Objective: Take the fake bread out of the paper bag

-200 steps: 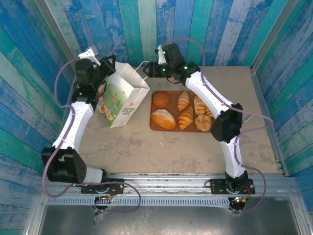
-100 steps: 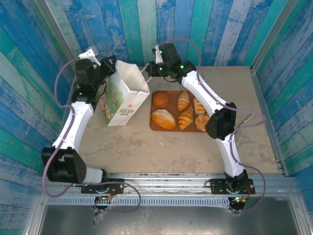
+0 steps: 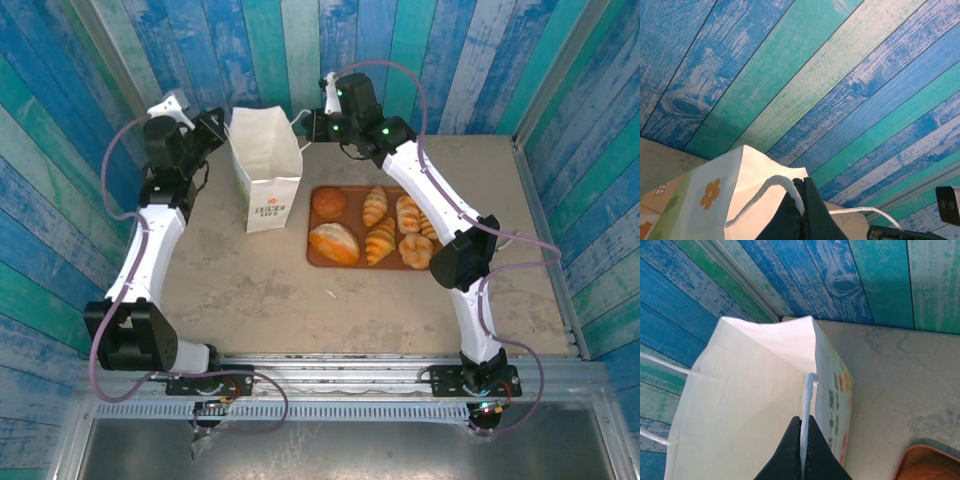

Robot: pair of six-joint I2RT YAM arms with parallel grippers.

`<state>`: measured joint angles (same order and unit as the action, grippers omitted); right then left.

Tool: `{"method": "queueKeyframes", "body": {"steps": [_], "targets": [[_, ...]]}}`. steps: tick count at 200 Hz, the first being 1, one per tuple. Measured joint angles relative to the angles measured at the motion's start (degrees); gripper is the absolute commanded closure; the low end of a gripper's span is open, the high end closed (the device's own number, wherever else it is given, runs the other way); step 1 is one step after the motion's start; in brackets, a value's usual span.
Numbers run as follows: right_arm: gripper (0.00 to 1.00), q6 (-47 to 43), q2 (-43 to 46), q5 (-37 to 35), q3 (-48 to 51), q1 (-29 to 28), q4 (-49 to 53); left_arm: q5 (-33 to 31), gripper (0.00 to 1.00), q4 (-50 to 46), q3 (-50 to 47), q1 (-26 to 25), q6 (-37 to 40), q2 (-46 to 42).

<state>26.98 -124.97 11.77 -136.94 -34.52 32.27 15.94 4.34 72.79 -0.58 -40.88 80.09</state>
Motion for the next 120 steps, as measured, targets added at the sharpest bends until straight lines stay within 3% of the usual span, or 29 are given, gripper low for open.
{"method": "queueKeyframes", "body": {"steps": [77, 89, 120], "targets": [[0.93, 0.1, 0.0, 0.0, -0.9, 0.0, -0.2, 0.0, 0.93, -0.2, 2.6, 1.1, -0.1, 7.3], [0.87, 0.1, 0.0, 0.2, -0.9, 0.0, -0.2, 0.1, 0.84, -0.6, 3.4, 1.1, -0.1, 8.4], [0.52, -0.4, 0.0, 0.7, -0.9, 0.0, 0.2, 0.5, 0.53, -2.5, 4.3, 1.2, 0.0, 9.2]]}}
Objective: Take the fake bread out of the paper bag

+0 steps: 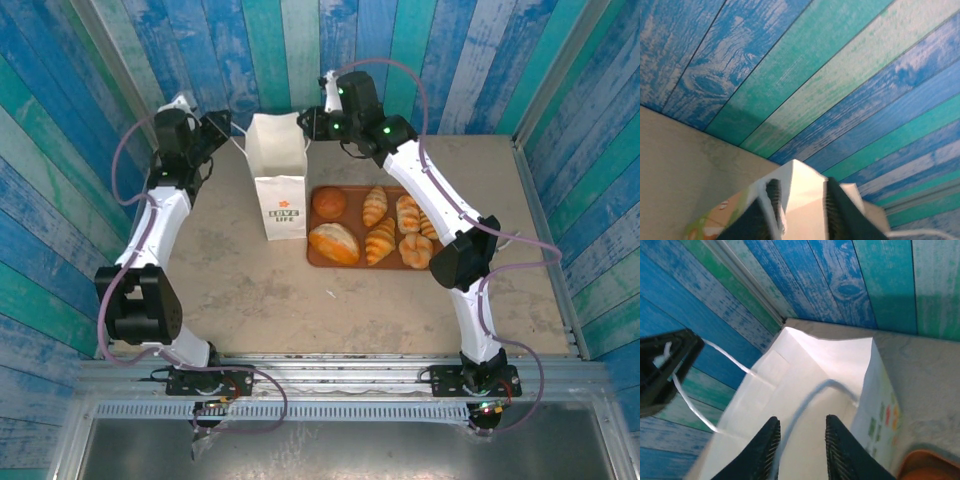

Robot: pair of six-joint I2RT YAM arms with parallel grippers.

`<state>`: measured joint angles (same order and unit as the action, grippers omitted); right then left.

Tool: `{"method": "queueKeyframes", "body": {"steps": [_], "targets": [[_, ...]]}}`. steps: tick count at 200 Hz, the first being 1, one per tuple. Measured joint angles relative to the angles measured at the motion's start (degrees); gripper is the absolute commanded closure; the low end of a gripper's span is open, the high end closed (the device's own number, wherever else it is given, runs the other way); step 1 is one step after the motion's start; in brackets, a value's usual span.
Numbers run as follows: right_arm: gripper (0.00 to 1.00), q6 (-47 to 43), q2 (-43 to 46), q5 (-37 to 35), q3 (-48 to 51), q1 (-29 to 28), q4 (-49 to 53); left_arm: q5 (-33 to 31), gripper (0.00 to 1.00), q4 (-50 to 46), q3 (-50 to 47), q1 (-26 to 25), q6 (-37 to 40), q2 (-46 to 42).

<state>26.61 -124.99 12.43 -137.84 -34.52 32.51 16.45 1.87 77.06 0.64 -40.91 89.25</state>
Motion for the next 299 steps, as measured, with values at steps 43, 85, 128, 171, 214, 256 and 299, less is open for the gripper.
{"method": "queueKeyframes", "body": {"steps": [43, 85, 128, 171, 214, 256, 299], "targets": [[0.13, -5.3, 5.5, -4.2, 6.0, 0.2, 2.3, -1.1, 0.08, -1.4, -1.3, 0.2, 2.0, -1.2], [0.0, -13.3, 24.2, -17.7, 23.2, 1.9, 2.6, -4.4, 0.06, -3.3, -9.2, 0.2, 5.3, -11.9], [0.0, -21.3, 47.0, -34.0, 50.2, 3.6, -5.9, -12.0, 0.06, -1.4, -21.1, 0.2, 7.7, -31.1], [0.0, -22.9, 58.9, -43.9, 71.6, 10.6, -14.9, -20.7, 0.06, -0.7, -29.9, 0.2, 8.6, -40.1], [0.0, -22.6, 63.4, -47.9, 95.2, 20.5, -22.0, -25.3, 0.06, 0.6, -48.0, 0.2, 9.7, -47.8], [0.0, -22.6, 61.6, -44.1, 106.2, 22.7, -30.8, -28.2, 0.06, 7.5, -52.4, 0.2, 13.3, -45.2], [0.0, -23.5, 55.5, -37.6, 110.7, 22.8, -44.5, -33.3, 0.06, 15.6, -62.2, 0.2, 17.0, -39.3]]}}
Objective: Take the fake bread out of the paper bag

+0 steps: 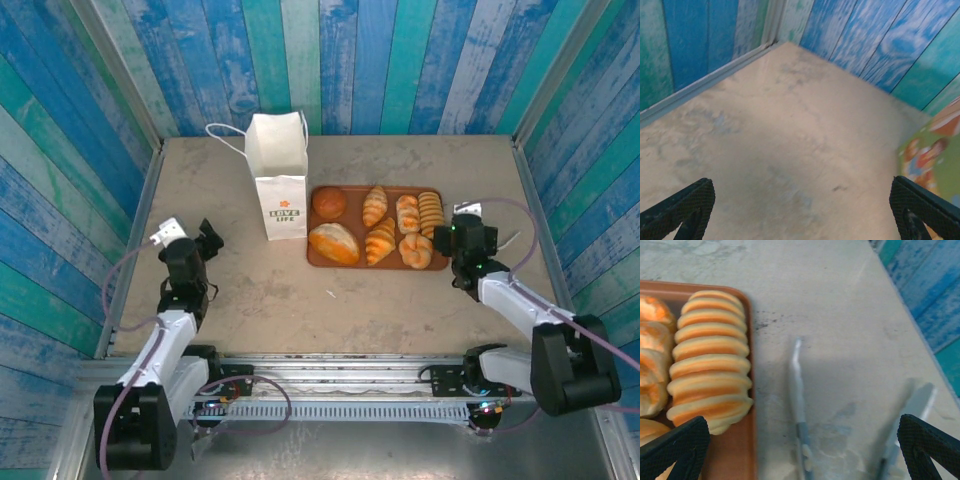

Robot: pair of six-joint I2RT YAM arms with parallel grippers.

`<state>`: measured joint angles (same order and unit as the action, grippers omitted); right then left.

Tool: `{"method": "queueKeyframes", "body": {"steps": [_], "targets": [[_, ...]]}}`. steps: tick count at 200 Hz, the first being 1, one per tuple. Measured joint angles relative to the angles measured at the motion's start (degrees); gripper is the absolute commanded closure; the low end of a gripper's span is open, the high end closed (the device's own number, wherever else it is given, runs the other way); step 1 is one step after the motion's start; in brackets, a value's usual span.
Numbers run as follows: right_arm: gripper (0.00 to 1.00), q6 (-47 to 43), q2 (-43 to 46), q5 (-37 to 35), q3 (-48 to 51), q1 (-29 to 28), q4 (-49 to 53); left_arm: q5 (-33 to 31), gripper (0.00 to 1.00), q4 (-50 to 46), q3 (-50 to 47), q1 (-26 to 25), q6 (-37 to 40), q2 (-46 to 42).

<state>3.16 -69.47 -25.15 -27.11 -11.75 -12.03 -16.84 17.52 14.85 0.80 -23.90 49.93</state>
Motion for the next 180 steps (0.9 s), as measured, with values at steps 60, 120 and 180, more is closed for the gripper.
{"method": "queueKeyframes", "body": {"steps": [60, 120, 180], "targets": [[0.0, -3.8, -6.2, 7.8, 4.3, 0.0, -18.1, -1.0, 0.06, 18.9, -4.2, -2.0, 7.3, 11.5], [0.0, -10.6, -10.2, 11.5, 6.7, 0.4, -32.4, 2.5, 0.06, 35.2, -3.5, -3.9, 17.8, 24.7], [0.0, -10.4, -13.7, 11.0, 6.9, 1.4, -36.7, 1.1, 0.06, 45.7, -2.3, -4.0, 20.3, 34.6]]}}
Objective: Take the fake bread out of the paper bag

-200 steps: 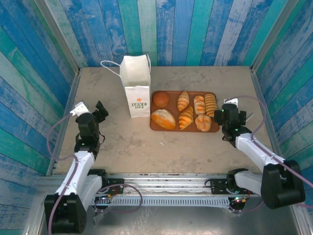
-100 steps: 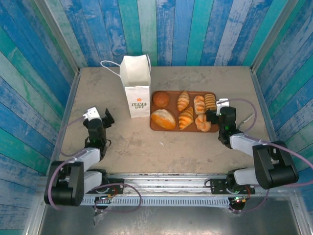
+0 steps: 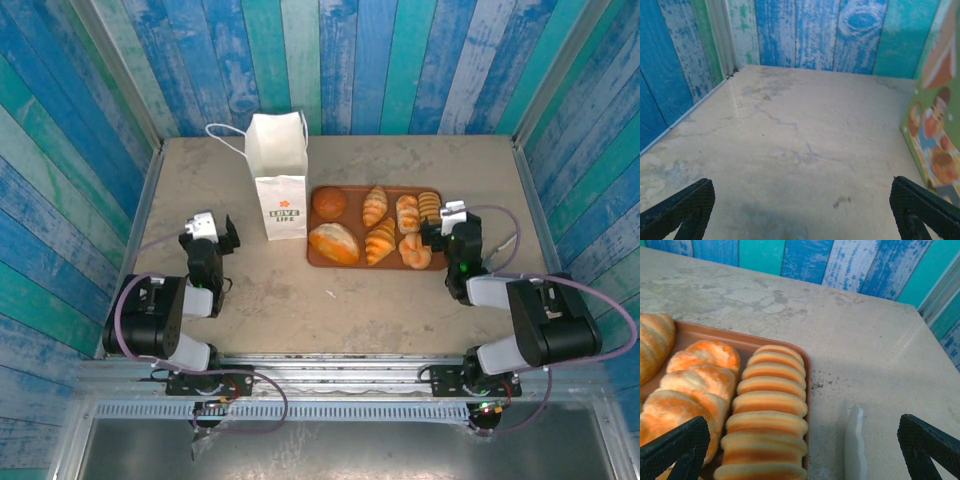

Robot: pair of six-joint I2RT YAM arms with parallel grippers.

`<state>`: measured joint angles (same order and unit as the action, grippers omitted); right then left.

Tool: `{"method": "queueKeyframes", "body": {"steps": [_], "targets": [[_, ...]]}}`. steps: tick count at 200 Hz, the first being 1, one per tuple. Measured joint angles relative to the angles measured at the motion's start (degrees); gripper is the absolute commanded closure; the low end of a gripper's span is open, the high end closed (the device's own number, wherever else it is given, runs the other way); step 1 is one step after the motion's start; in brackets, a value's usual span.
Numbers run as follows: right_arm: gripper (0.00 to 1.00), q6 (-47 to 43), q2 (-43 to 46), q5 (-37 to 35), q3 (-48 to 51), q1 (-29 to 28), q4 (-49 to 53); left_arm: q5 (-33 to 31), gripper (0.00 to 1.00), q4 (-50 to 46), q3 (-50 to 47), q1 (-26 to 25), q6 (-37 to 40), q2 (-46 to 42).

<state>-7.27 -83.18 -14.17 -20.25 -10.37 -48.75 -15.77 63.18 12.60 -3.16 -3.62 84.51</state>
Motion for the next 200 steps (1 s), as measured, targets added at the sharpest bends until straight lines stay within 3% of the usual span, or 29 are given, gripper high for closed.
{"method": "queueKeyframes", "body": {"steps": [47, 200], "targets": [[0.0, 4.1, -2.3, -1.3, -3.3, 3.8, 2.3, -2.4, 0.06, -0.3, 1.3, 0.0, -0.3, 0.1], [0.0, 4.4, -4.0, 3.1, -2.8, 4.2, 0.7, -2.8, 0.06, -1.1, 1.3, 0.0, -0.7, 0.1]]}}
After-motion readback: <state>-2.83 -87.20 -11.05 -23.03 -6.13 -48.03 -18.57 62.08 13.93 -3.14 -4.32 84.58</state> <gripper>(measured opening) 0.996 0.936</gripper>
